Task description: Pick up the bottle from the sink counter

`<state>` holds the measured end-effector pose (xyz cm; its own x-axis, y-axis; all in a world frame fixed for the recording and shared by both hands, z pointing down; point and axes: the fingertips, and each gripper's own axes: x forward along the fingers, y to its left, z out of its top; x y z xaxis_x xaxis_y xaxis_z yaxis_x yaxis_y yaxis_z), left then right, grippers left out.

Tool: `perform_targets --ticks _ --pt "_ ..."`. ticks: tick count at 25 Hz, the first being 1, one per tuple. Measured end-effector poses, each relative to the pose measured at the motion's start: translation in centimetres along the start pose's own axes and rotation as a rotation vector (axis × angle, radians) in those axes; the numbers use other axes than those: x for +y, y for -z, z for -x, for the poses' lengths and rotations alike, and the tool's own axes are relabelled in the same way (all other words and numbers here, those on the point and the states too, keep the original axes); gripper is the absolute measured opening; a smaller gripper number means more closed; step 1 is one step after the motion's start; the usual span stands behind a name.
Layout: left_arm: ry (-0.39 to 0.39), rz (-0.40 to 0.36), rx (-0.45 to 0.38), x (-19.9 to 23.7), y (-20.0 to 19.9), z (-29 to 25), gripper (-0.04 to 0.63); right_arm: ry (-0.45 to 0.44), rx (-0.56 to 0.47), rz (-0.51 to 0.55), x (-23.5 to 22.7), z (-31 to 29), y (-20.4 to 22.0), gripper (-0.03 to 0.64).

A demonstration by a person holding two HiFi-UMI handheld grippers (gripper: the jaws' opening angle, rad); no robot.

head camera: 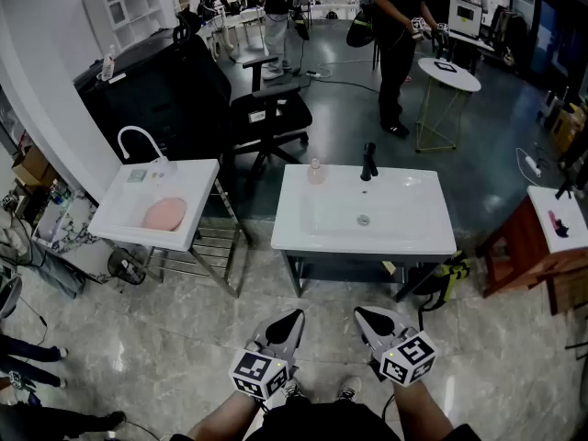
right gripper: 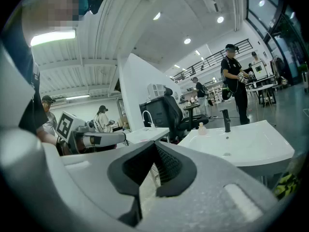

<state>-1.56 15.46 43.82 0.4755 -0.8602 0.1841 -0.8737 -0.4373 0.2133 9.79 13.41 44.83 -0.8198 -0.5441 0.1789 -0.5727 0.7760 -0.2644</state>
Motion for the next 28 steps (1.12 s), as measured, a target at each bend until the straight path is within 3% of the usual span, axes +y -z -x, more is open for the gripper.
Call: perform_targets --ticks 16,28 --pt "-0.009 0.005 0.009 0.5 0.1 0.4 0.003 -0.014 -0.01 -0.002 0.5 -0.4 -0.2 0.0" --pt "0.0 0.008 0.013 3.4 0.0 1.5 0.003 0.007 -0.005 -0.007 1.5 -3.1 -0.5 0.0"
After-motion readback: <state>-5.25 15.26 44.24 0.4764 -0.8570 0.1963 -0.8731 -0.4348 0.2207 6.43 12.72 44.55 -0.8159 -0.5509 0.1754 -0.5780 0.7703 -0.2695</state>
